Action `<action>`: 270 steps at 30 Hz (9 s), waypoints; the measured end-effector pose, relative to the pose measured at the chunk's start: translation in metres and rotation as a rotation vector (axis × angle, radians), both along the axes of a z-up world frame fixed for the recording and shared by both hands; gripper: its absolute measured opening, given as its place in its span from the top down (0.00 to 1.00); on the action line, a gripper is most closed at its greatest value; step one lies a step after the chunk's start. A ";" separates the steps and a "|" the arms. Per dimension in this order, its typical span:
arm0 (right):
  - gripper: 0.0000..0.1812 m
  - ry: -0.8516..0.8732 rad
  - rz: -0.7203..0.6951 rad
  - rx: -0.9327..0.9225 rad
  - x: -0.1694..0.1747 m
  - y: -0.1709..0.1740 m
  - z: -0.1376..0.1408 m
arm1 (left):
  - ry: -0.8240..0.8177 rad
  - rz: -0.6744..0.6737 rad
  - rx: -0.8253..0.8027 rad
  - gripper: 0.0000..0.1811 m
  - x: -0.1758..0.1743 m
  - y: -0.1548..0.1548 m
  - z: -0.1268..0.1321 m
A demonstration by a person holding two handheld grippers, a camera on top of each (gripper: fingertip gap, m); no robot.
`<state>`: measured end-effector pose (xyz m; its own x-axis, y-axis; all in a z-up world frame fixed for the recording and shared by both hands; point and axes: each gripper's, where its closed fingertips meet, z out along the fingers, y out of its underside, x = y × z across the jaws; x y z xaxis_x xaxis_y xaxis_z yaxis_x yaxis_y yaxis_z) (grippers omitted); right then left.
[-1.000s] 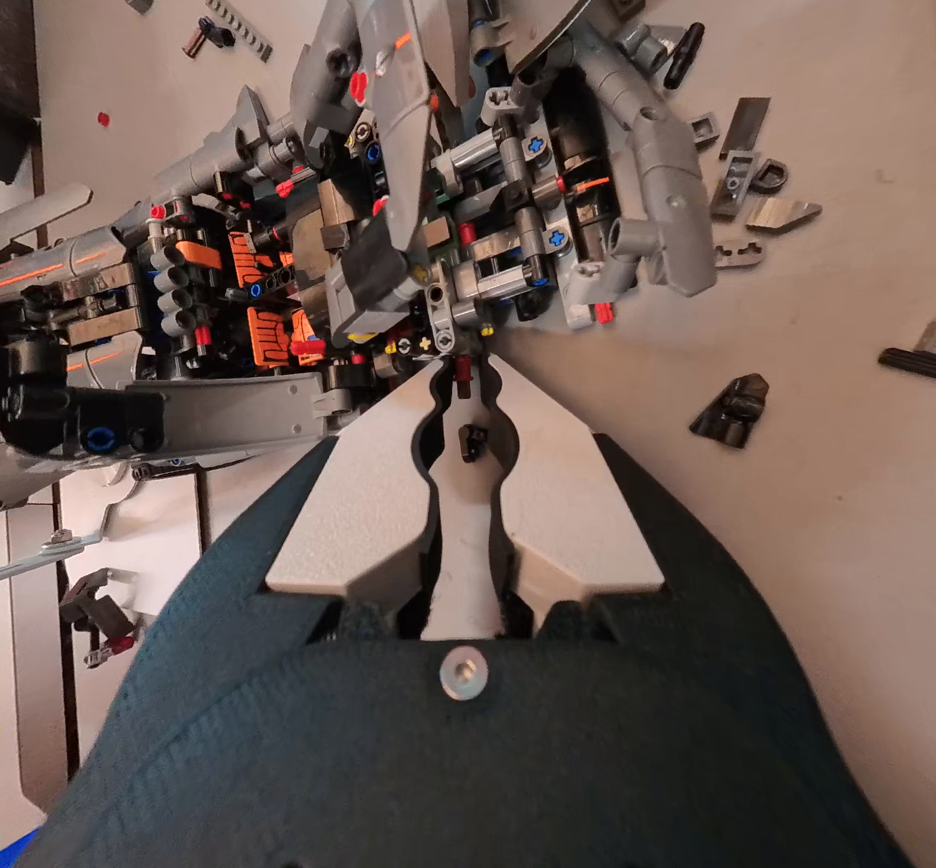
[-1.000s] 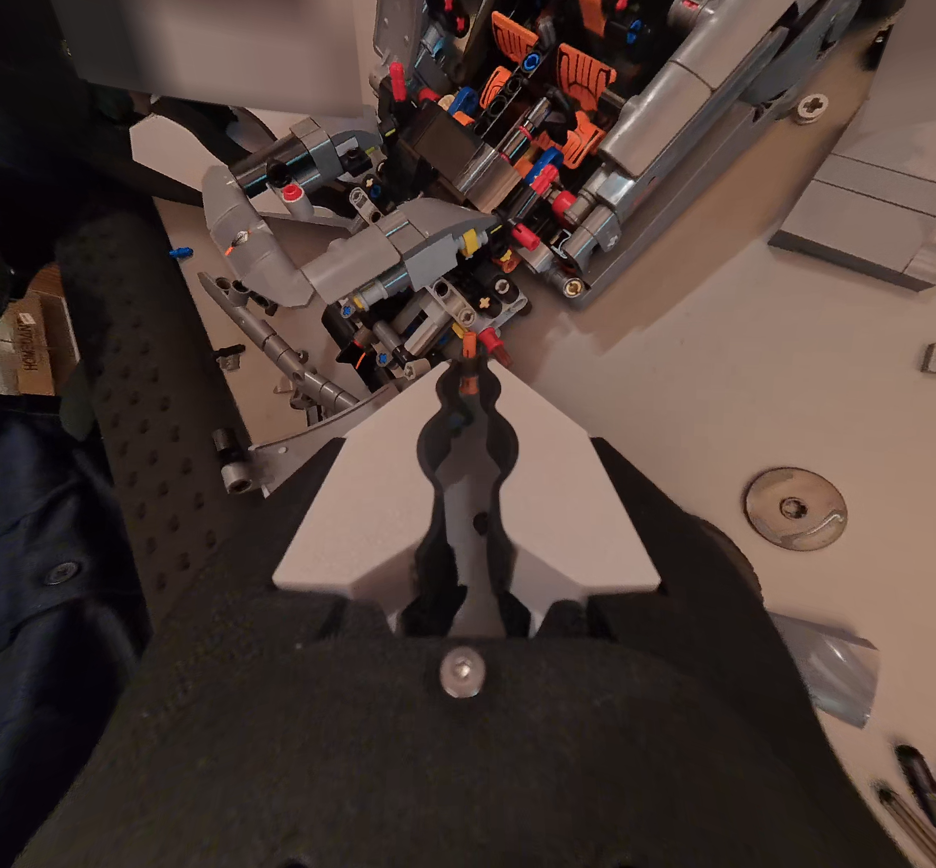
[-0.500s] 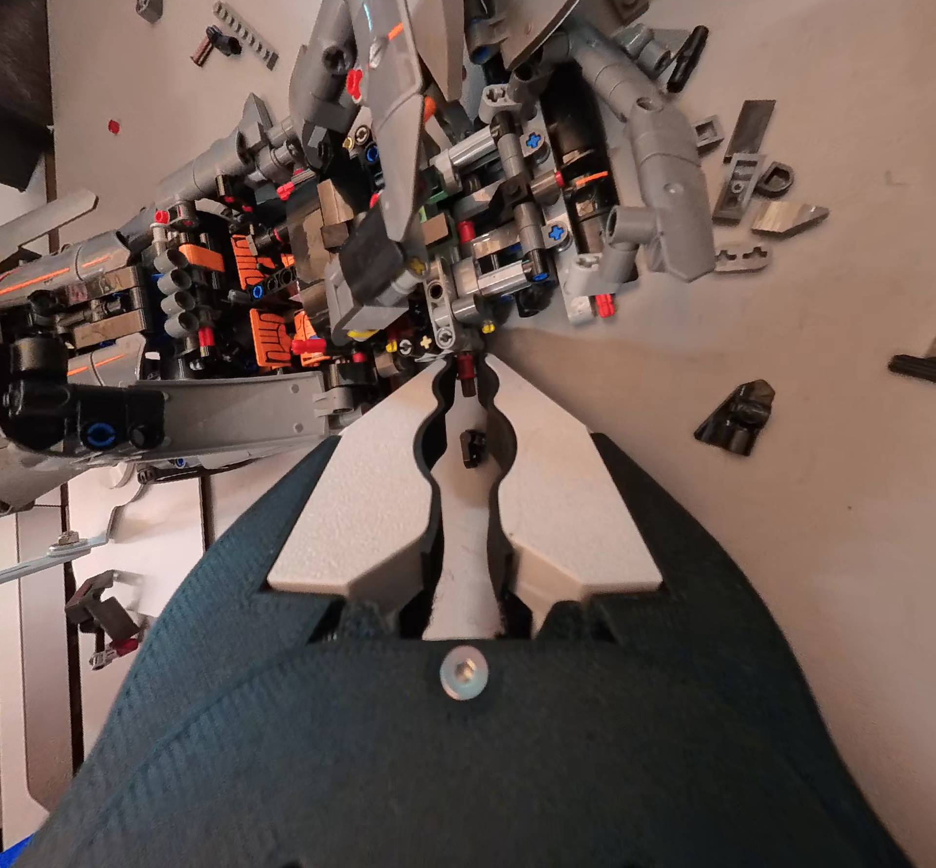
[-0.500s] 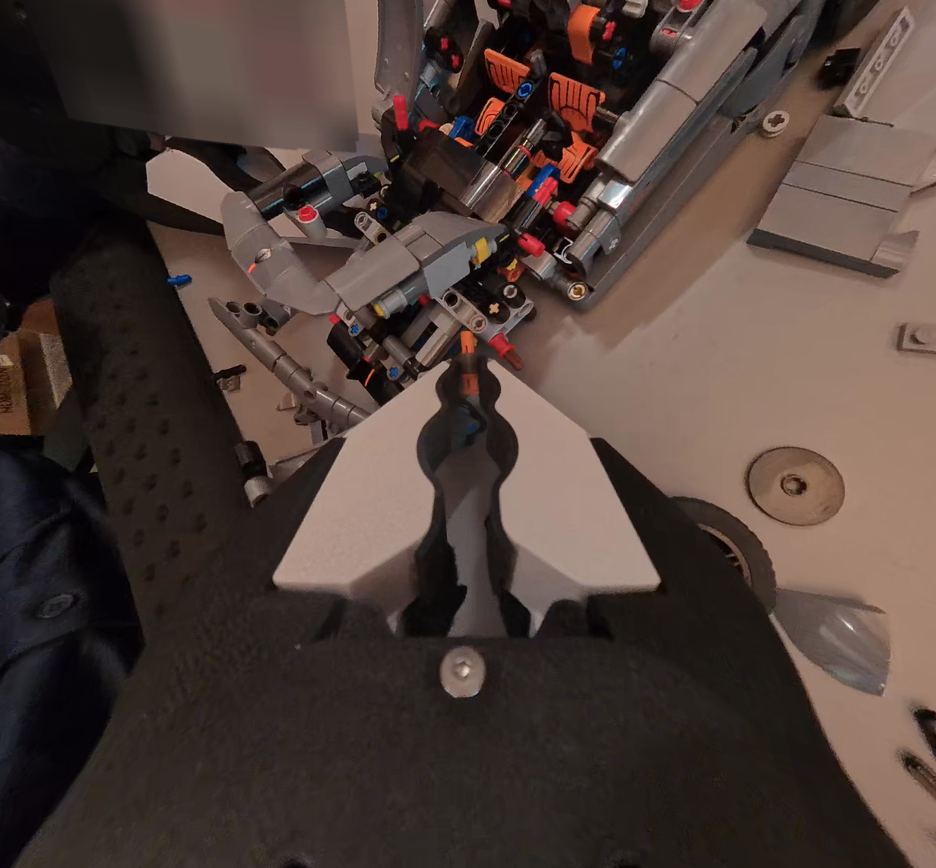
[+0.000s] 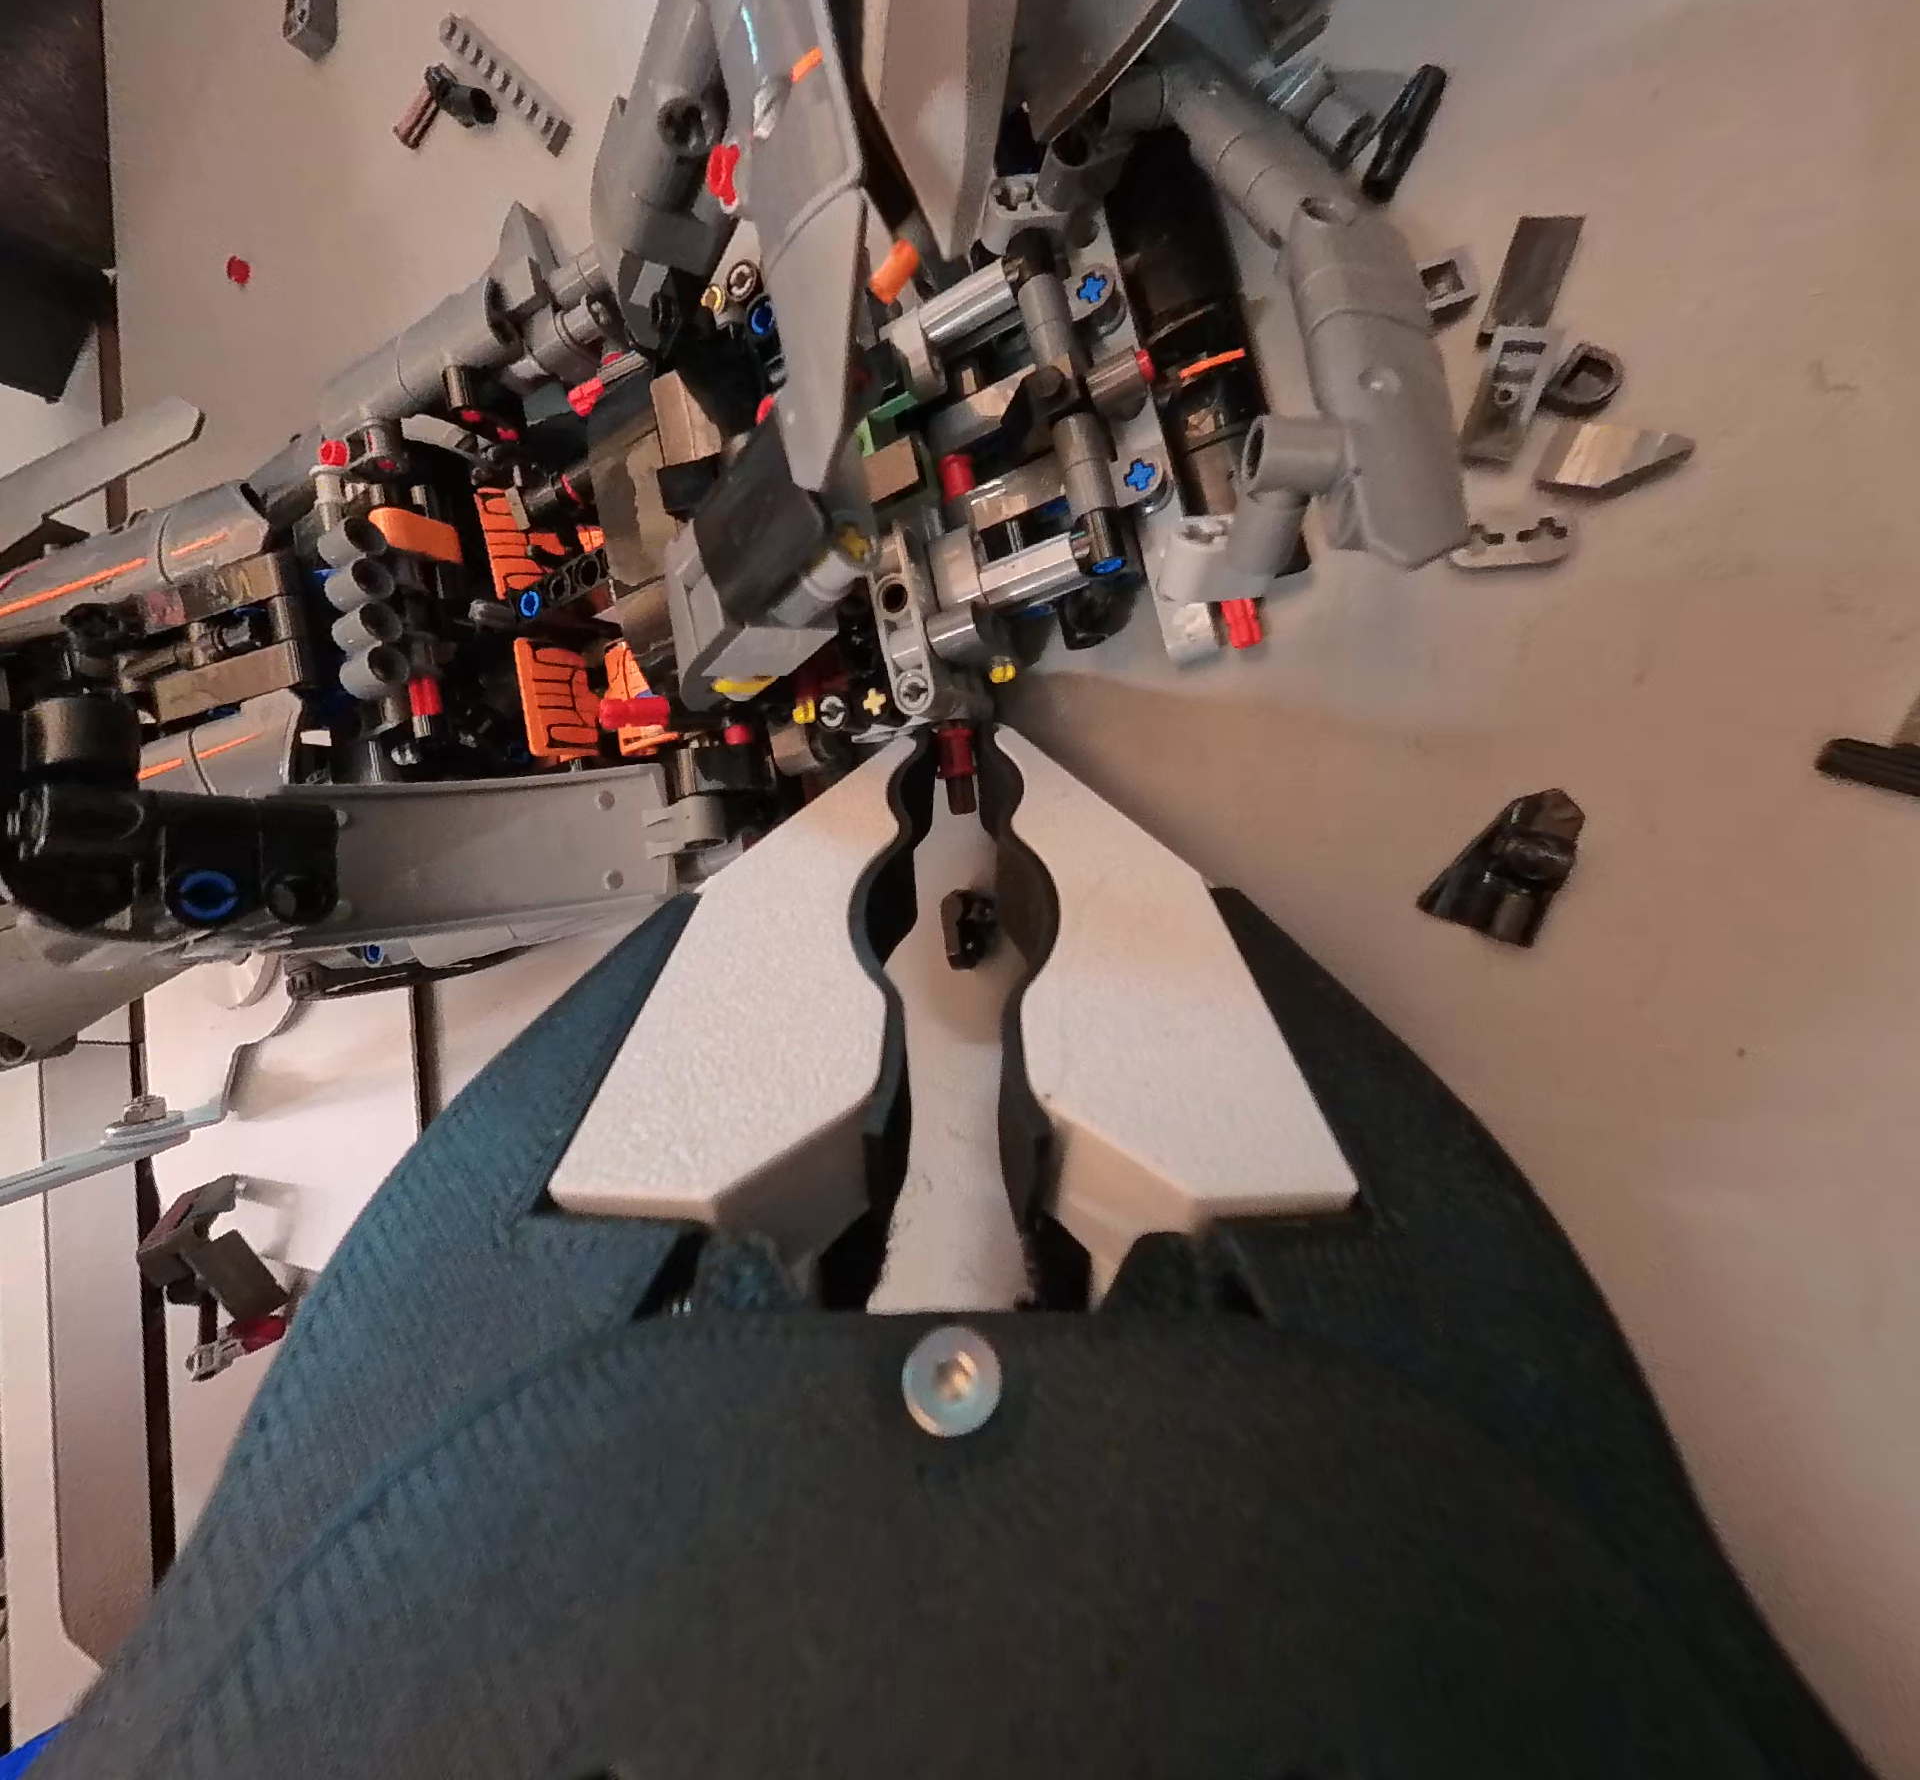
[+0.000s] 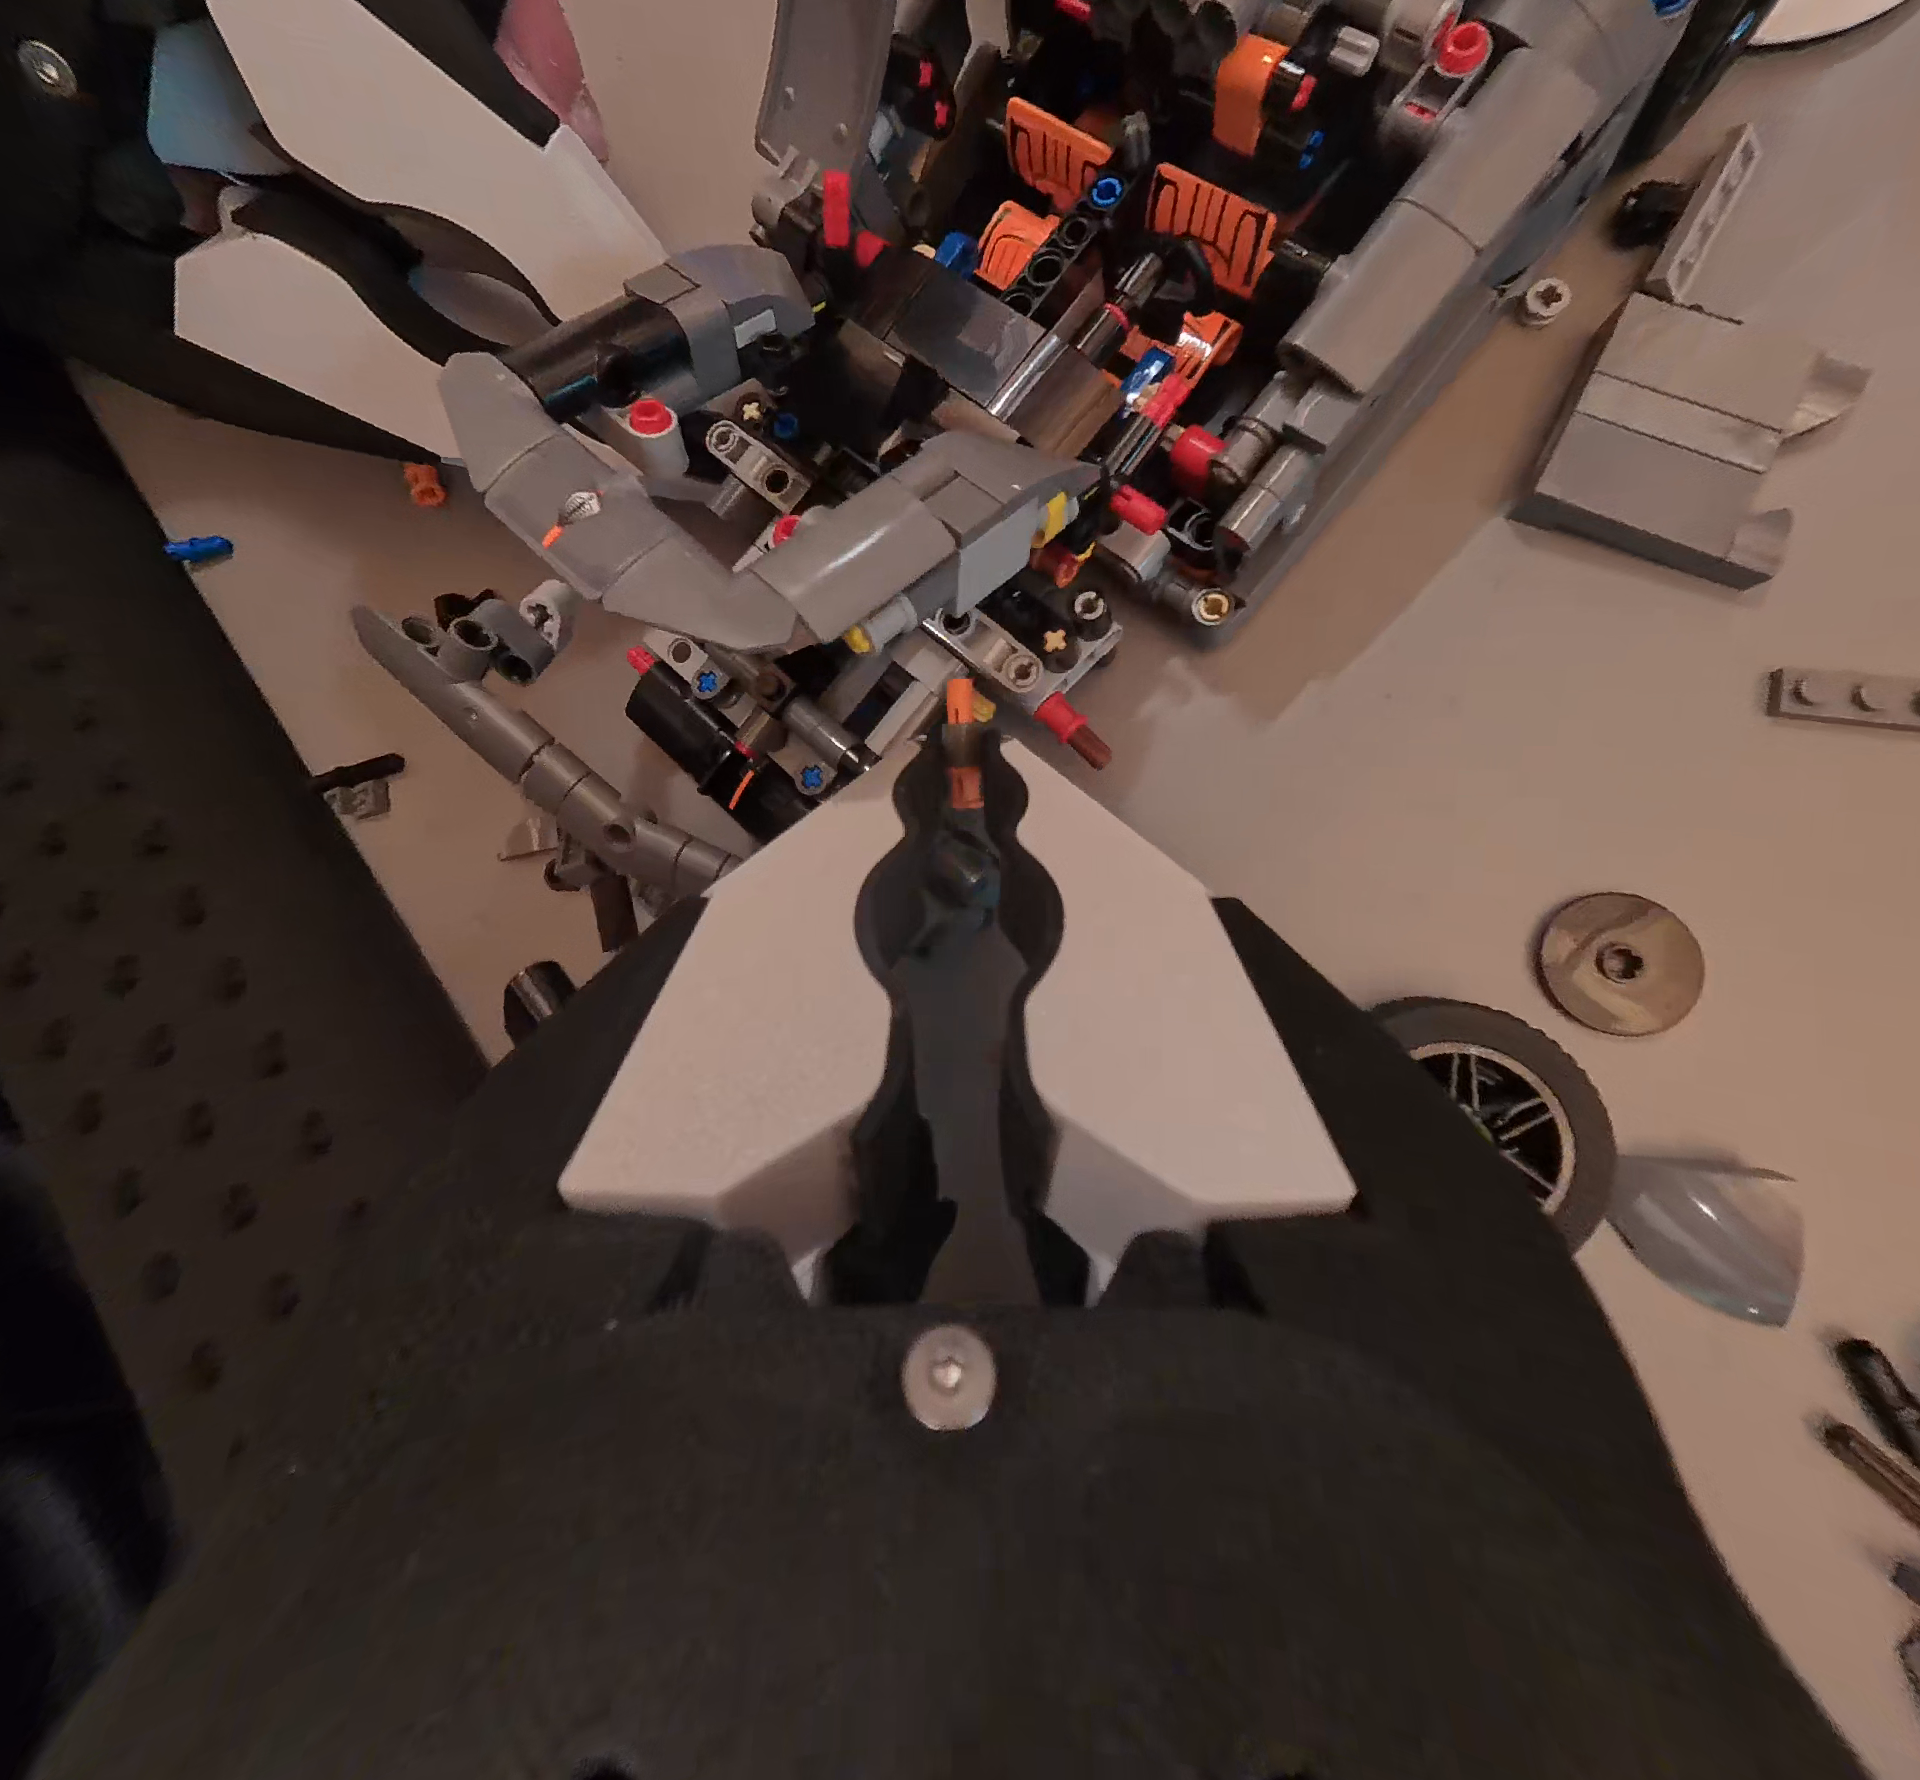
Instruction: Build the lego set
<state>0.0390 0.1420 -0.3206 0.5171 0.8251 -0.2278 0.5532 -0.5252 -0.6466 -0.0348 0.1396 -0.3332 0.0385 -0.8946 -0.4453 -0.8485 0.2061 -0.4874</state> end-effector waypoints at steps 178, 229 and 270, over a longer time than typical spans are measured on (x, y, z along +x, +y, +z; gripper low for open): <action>0.98 0.626 0.154 -0.157 -0.025 -0.044 0.117 | -0.397 -0.032 0.457 0.98 0.052 -0.026 0.126; 0.98 0.495 -0.021 0.339 -0.054 -0.019 0.136 | -0.505 0.249 0.365 0.98 0.026 0.003 0.144; 0.98 0.316 -0.046 0.197 0.024 -0.031 0.096 | -0.461 0.154 0.209 0.98 0.035 -0.002 0.119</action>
<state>0.0628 0.1114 -0.2246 0.4841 0.8466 -0.2211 0.2890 -0.3932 -0.8728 0.0006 0.1373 -0.2143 0.3966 -0.7571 -0.5191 -0.5838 0.2284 -0.7791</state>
